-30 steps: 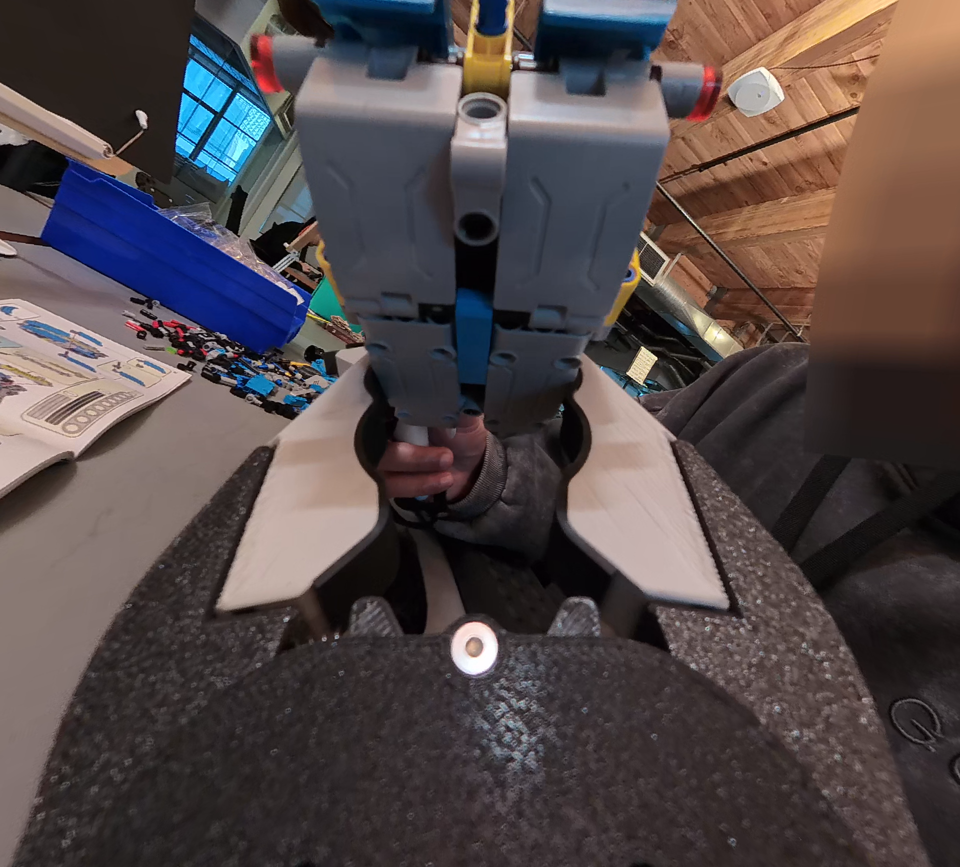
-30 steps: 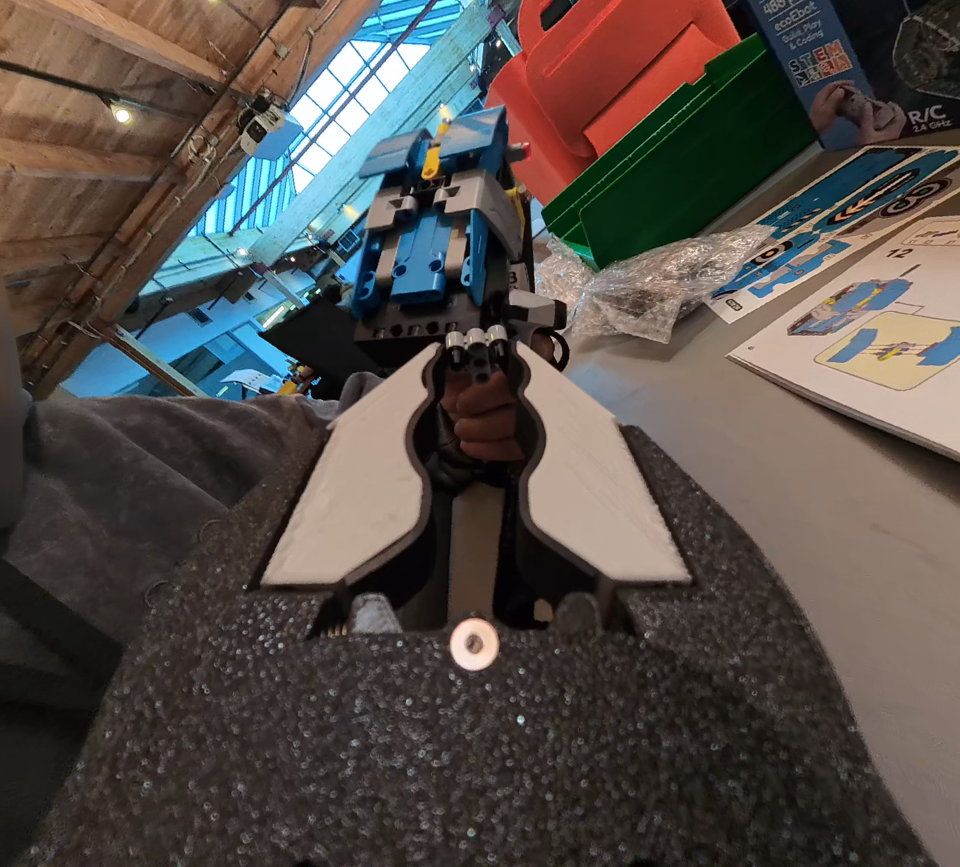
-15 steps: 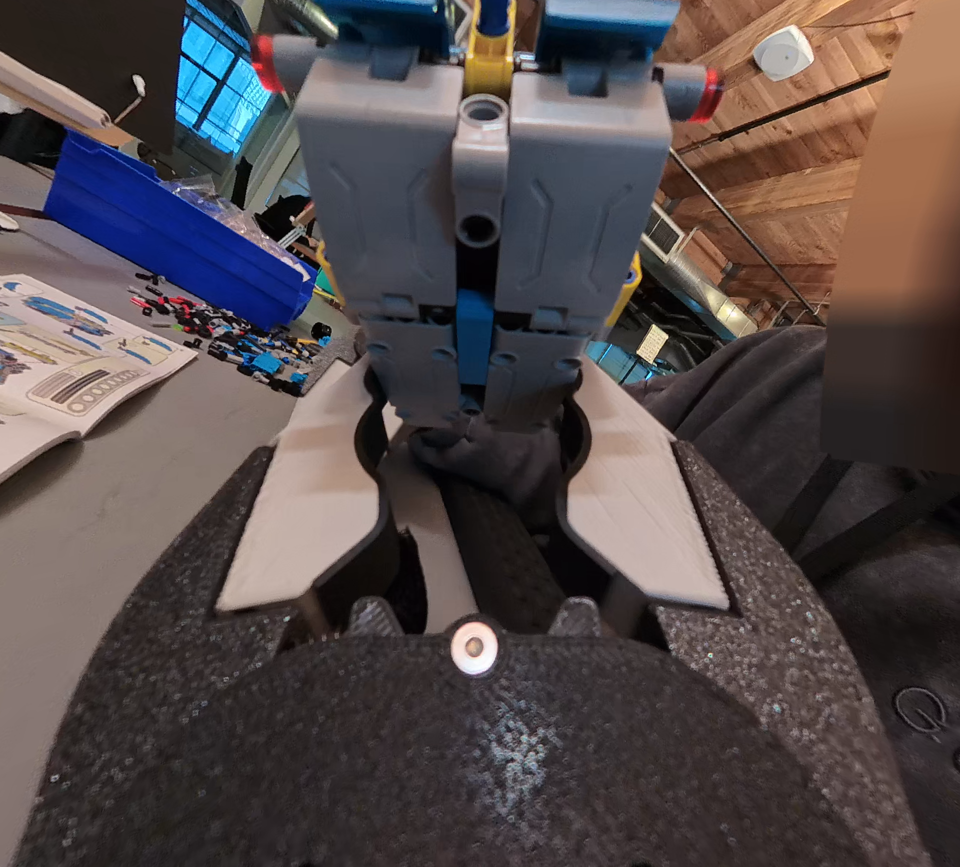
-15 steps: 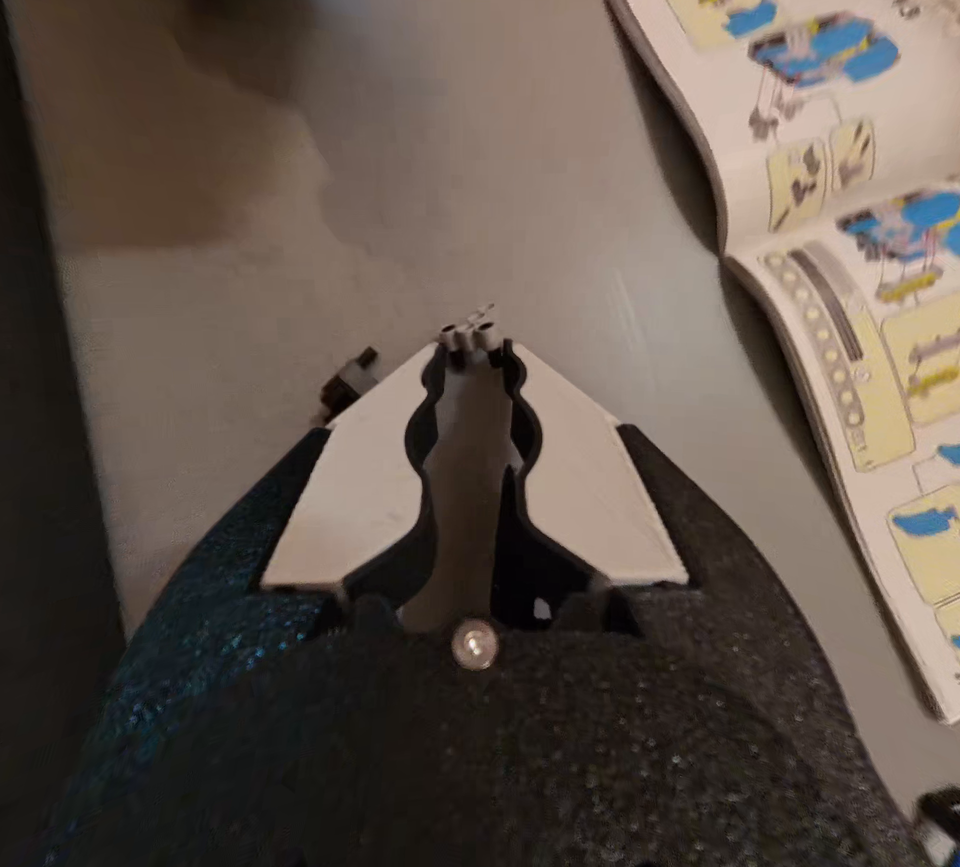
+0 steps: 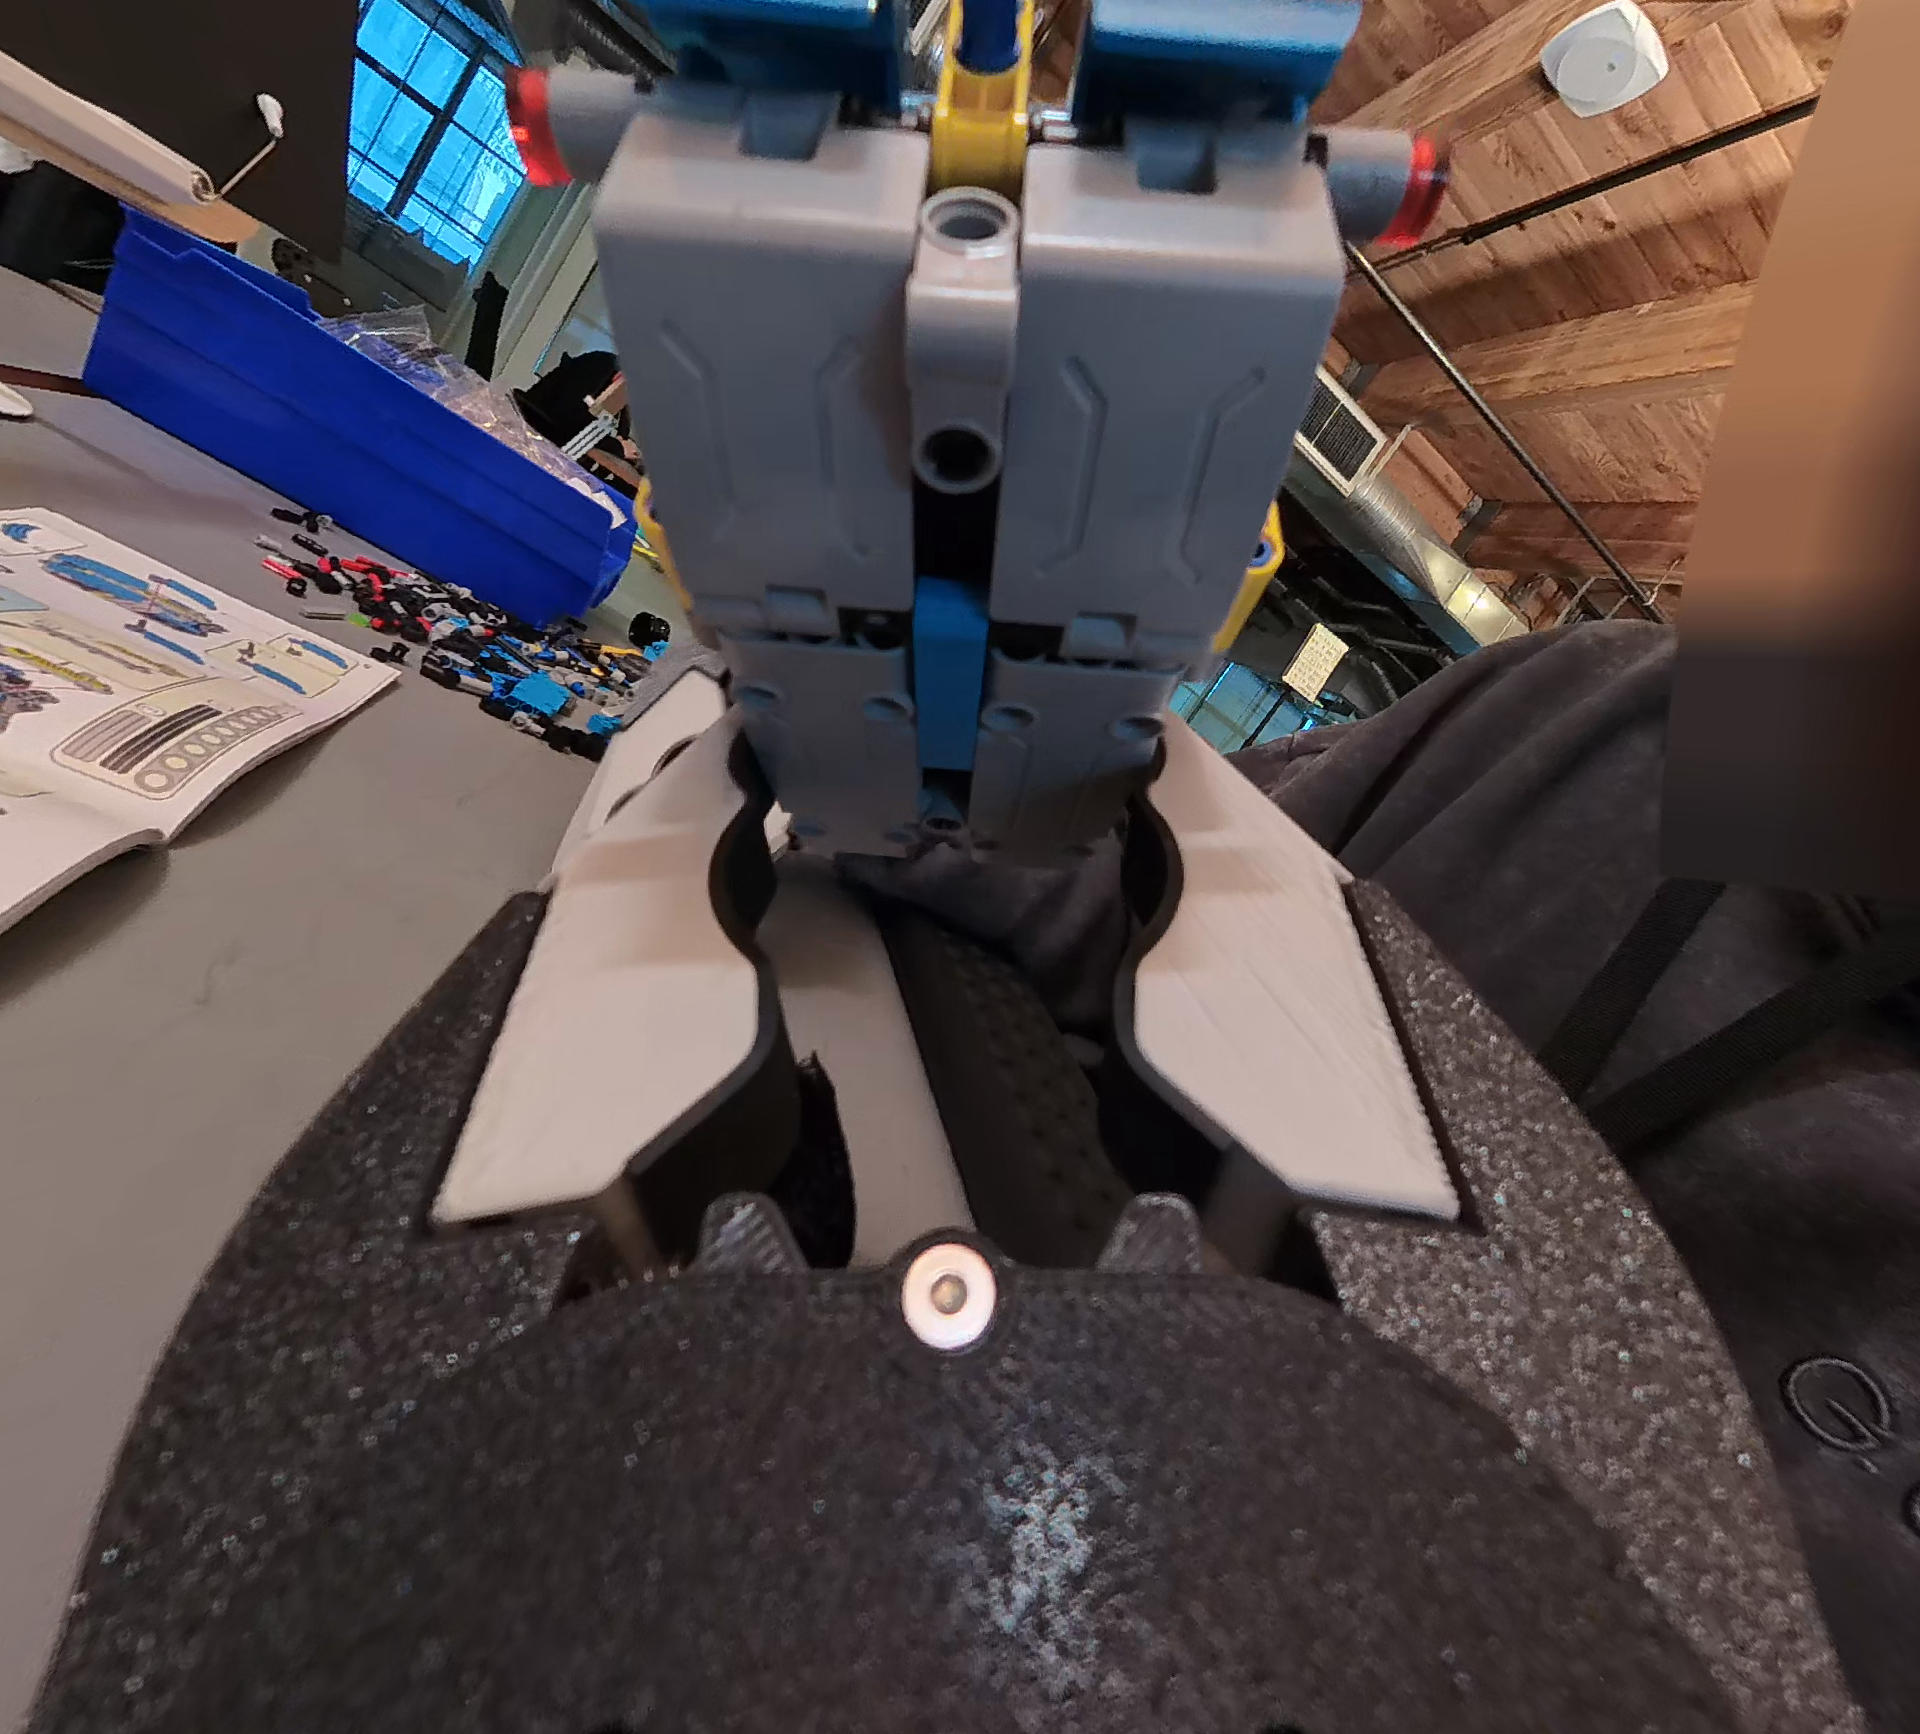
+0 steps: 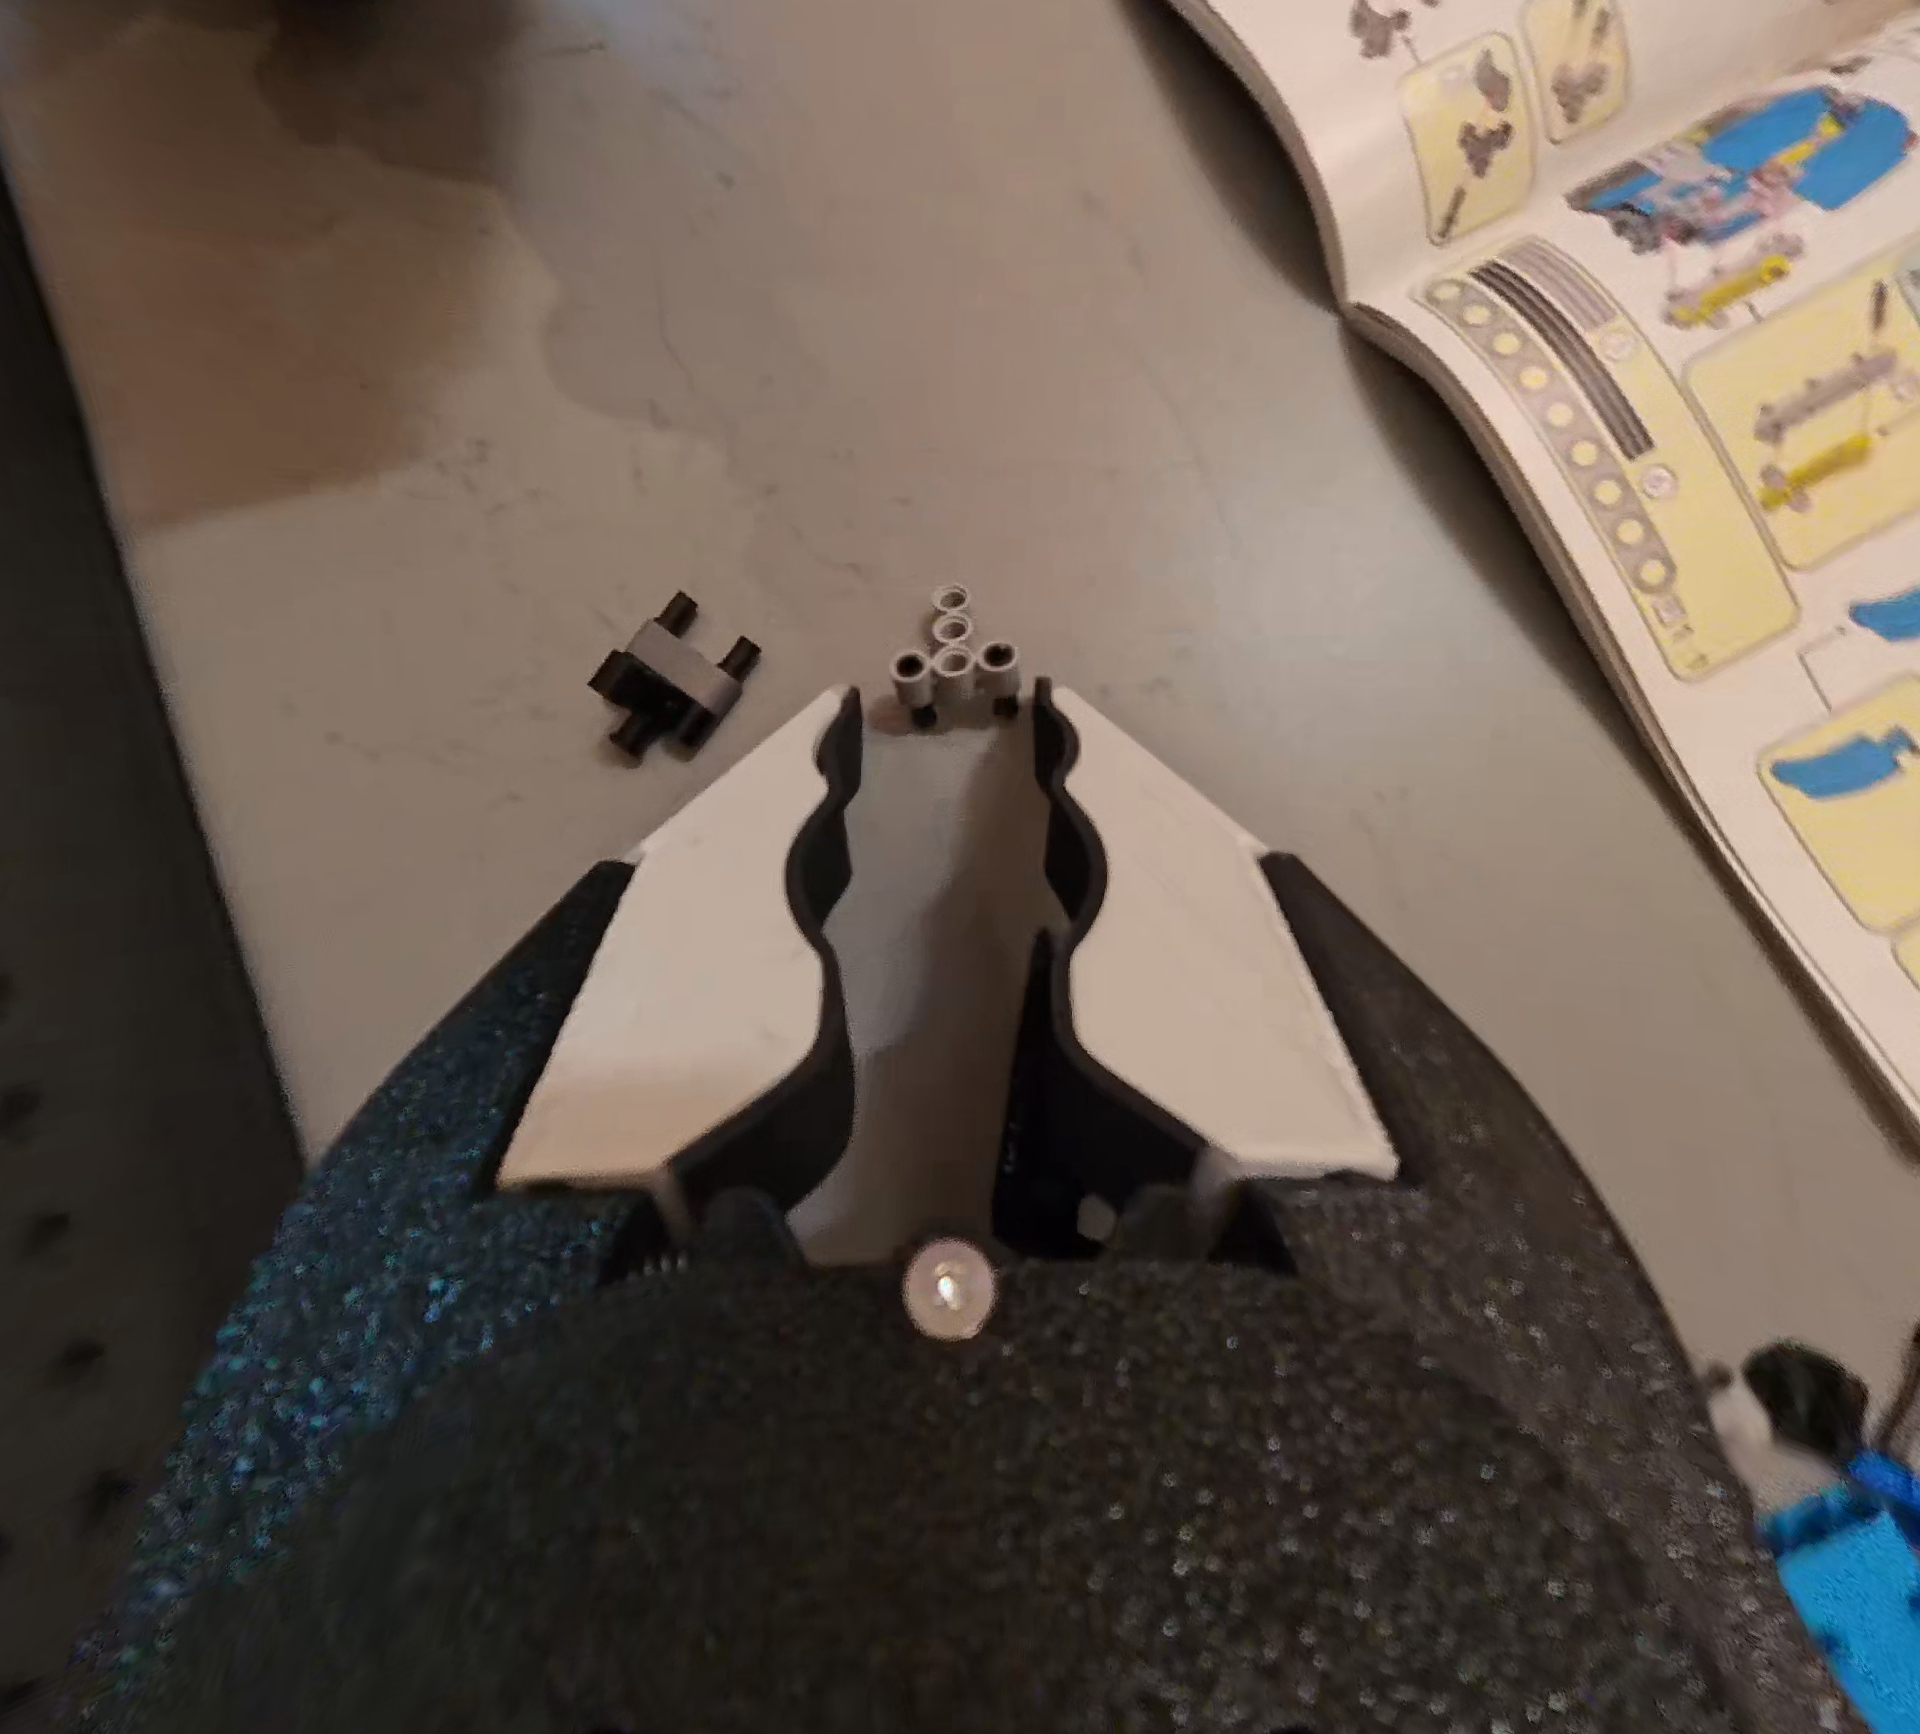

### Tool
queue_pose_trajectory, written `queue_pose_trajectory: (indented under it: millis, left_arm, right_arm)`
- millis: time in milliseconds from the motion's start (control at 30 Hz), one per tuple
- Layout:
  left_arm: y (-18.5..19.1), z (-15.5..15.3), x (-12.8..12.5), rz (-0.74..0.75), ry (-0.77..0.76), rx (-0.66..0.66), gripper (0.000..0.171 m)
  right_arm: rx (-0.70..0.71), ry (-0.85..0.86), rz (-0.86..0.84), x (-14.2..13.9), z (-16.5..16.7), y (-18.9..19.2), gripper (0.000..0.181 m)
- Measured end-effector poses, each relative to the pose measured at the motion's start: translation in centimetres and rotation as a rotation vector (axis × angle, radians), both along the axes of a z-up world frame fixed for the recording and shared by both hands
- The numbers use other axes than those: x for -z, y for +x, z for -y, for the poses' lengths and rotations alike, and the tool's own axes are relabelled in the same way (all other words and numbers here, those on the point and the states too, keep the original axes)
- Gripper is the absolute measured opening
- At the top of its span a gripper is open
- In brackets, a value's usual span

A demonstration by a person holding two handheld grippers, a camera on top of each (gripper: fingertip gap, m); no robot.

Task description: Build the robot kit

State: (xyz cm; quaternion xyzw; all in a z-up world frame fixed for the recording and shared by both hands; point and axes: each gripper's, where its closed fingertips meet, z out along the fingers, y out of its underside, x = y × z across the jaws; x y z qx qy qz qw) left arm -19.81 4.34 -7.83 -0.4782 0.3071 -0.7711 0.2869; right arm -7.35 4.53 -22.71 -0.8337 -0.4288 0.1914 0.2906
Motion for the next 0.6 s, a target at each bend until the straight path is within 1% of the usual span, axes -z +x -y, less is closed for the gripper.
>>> queue_pose_trajectory:
  millis: [100, 133, 200, 233, 300, 333, 367, 500, 600]
  left_arm:
    - [0.0, 0.0, 0.1, -0.004, -0.003, 0.0, 0.067]
    - [0.1, 0.0, 0.1, -0.004, -0.006, 0.001, 0.067]
    - [0.1, 0.0, 0.2, -0.004, -0.013, 0.006, 0.067]
    - [0.2, 0.0, 0.2, -0.005, -0.015, 0.01, 0.067]
    - [0.2, 0.1, 0.3, -0.009, -0.016, 0.015, 0.067]
    - [0.3, 0.1, 0.3, -0.011, -0.013, 0.016, 0.067]
    - [0.3, 0.2, 0.3, -0.013, -0.01, 0.016, 0.067]
    - [0.3, 0.2, 0.4, -0.019, 0.0, 0.014, 0.067]
    - [0.3, 0.3, 0.4, -0.021, -0.004, 0.019, 0.067]
  right_arm:
    - [0.182, 0.02, 0.006, -0.8, -0.3, 0.8, 0.034]
    - [0.225, 0.007, -0.022, -1.0, -0.1, 0.6, 0.035]
    - [0.255, 0.002, -0.069, -1.6, 0.2, -0.2, 0.043]
    - [0.244, 0.024, -0.053, -1.7, 0.1, -0.3, 0.046]
    - [0.194, 0.08, 0.045, -1.3, -0.4, -0.1, 0.045]
    - [0.157, 0.082, 0.092, -1.0, -0.5, 0.0, 0.043]
    - [0.11, 0.061, 0.12, -0.6, -0.3, -0.2, 0.039]
    - [0.009, 0.038, 0.234, -0.3, -0.8, 0.5, 0.036]
    - [-0.071, -0.009, 0.302, 0.1, -0.5, 0.6, 0.034]
